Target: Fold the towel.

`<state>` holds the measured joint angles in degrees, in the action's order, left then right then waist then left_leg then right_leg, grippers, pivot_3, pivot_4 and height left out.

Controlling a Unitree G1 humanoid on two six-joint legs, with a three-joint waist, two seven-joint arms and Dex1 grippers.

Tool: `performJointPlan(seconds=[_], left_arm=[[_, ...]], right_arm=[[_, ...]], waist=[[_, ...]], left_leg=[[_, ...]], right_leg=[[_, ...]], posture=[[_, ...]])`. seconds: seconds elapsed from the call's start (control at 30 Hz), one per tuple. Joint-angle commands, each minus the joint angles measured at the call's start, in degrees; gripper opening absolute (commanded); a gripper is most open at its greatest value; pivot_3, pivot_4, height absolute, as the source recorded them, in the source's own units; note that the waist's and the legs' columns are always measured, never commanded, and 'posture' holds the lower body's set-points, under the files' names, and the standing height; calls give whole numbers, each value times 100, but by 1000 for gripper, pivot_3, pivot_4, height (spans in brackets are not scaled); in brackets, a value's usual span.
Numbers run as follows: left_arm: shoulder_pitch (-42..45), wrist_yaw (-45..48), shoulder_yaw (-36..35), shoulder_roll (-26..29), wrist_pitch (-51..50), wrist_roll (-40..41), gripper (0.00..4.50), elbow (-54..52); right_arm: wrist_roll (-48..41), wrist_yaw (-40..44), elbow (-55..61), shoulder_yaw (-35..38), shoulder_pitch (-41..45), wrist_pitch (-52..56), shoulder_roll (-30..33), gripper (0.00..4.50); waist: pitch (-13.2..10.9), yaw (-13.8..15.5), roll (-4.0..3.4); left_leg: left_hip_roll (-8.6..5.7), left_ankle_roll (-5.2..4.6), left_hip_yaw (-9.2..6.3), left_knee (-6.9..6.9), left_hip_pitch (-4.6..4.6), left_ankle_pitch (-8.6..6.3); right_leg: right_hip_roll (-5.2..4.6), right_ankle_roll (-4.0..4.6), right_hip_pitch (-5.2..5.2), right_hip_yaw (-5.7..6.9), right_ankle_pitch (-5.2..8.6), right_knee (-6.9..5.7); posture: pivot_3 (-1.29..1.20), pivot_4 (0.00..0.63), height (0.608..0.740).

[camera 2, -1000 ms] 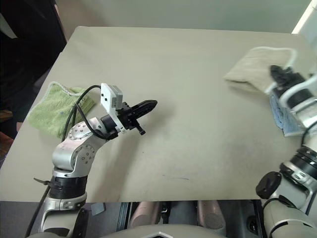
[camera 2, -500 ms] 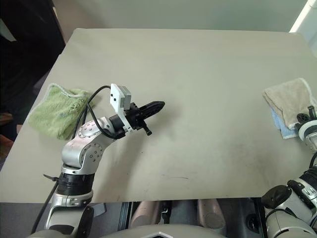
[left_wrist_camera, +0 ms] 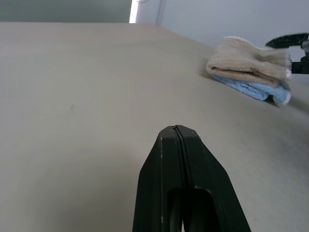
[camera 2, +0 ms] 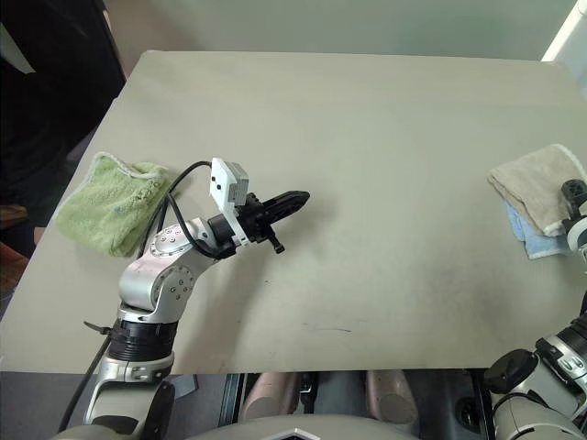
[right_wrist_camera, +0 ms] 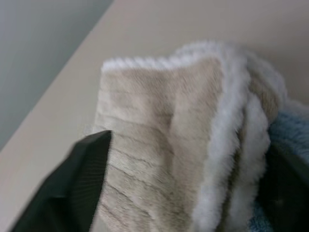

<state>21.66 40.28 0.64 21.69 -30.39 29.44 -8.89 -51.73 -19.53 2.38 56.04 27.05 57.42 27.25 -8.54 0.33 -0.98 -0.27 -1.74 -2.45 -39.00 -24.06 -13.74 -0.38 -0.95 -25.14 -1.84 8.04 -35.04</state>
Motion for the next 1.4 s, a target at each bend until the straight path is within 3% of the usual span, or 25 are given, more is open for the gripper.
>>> performJointPlan(seconds=[0.03, 0.27, 0.43, 0.5, 0.57, 0.7, 0.93, 1.2, 1.4], left_arm=[[137, 143, 4, -21, 115, 29, 0, -29], [318, 270, 66, -53, 210, -85, 0, 250], [434, 254, 113, -66, 533, -376, 0, 544], [409, 271, 123, 21, 689, -541, 0, 599], [349, 318, 111, 139, 796, -651, 0, 621], [116, 429, 13, 422, 931, -770, 0, 553], [-406, 620, -577, 845, 959, -446, 0, 388], [-881, 539, -697, 920, 883, -470, 0, 67], [-969, 452, -709, 919, 735, -411, 0, -78]], right_arm=[[-87, -232, 558, 262, -25, -376, 91, 4473], [307, -213, 815, 185, -416, -921, 348, 4473], [485, 1329, 1805, -1414, -1106, -961, 818, 4473], [541, 2535, 2538, -2589, -1606, -1075, 1130, 4473], [524, 3242, 2931, -3310, -1857, -1195, 1228, 4473], [718, 3885, 2770, -4210, -1677, -1461, 1026, 4473], [1911, 4464, 1663, -5643, -1005, -2264, 490, 4473], [2916, 4831, 370, -6143, -506, -3129, 85, 4473], [3237, 4882, 381, -6156, -688, -3374, -76, 4473]], waist=[[0, 7, 0], [0, 32, 0], [1, -17, -12], [1, -44, -12], [1, -56, -9], [1, -45, -10], [4, -16, -5], [4, -2, -4], [4, -8, -4]], left_leg=[[0, 0, -1, 0, 0, 0], [0, -3, 0, -2, 0, -3], [0, 0, 6, -1, 1, -5], [1, 3, 5, -2, 2, -6], [7, 6, 4, 0, 5, -6], [4, 15, 2, -2, -1, 1], [0, 6, -1, -14, -4, -4], [1, 7, -5, -12, -4, -4], [4, 13, -6, -6, -3, -7]], right_leg=[[0, 0, 1, 0, 0, 0], [-2, -9, 2, 0, 5, 1], [0, -30, -1, 0, 17, -1], [6, -28, 0, -1, 18, 2], [14, -18, 1, 1, 24, 1], [17, -14, 1, 0, 37, 3], [8, -1, 4, -2, 22, 9], [5, 50, 1, 2, 1, 6], [5, 62, -3, 9, 5, 1]], posture=[[0, 150, 735], [0, 150, 735], [0, 150, 735], [0, 150, 735], [0, 150, 735], [0, 150, 735], [0, 150, 735], [0, 150, 735], [0, 150, 735]])
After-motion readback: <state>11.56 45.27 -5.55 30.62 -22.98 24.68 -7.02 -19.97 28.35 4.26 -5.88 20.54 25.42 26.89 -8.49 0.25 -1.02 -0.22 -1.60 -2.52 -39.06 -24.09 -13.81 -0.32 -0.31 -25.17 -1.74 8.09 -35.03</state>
